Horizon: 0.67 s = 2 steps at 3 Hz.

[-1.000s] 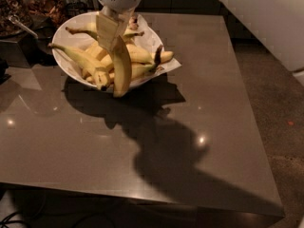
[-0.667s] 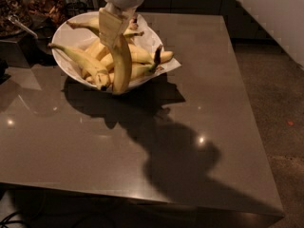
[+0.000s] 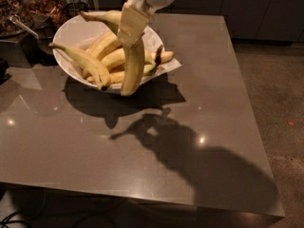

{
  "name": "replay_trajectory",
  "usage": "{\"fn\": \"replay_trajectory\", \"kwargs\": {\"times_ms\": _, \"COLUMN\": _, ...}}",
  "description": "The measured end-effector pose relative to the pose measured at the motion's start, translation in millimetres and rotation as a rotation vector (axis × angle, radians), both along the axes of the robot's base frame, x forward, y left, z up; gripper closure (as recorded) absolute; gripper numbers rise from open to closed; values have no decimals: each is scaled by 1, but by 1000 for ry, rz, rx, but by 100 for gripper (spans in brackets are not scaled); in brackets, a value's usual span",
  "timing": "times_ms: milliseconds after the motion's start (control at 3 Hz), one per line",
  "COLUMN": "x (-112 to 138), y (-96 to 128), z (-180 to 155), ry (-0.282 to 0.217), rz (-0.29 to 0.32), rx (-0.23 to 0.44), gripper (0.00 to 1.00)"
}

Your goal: Pick banana from white bowl

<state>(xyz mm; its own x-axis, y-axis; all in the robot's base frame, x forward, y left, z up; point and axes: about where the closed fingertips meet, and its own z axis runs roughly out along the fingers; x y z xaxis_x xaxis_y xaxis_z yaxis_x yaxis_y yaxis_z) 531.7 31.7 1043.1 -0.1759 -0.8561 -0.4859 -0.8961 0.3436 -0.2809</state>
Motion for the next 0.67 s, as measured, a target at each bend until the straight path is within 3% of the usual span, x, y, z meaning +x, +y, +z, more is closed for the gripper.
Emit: {"fn": "replay_trajectory", "kwargs": {"times_ms": 667, "x": -15, "y": -32, "z": -9, "ry": -1, "rz": 23, "rx": 21, "gripper": 100}}
